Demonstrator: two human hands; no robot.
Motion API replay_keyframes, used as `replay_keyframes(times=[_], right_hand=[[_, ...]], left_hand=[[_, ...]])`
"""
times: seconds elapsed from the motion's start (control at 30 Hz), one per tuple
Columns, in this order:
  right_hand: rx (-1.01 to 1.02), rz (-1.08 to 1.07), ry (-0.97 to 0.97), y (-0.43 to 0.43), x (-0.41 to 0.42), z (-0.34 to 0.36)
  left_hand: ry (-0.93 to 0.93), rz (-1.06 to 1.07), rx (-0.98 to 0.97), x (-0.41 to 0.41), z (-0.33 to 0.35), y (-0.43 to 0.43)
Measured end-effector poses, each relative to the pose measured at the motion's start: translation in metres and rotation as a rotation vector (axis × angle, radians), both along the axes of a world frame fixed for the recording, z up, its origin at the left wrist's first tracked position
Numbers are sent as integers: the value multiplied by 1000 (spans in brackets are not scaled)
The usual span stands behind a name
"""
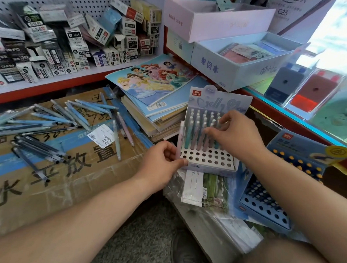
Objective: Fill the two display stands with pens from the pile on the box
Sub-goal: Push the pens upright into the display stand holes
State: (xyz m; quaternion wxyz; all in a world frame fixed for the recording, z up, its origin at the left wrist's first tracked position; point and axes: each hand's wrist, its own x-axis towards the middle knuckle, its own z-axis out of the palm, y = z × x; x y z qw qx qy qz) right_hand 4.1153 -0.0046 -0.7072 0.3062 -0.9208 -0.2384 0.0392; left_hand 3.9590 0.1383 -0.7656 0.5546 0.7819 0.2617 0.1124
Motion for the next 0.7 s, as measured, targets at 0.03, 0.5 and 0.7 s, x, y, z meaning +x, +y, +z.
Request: replay_keyframes(times=[0.03, 0.5, 0.7], right_hand=[[36, -2, 33, -1, -3, 4], [369, 144, 301, -12, -14, 15], [321, -14, 83, -26, 9, 7]], left_hand=[[4, -8, 14, 0, -1, 0], [9, -120, 346, 16, -1, -9], [159, -79, 617, 28, -10, -1]])
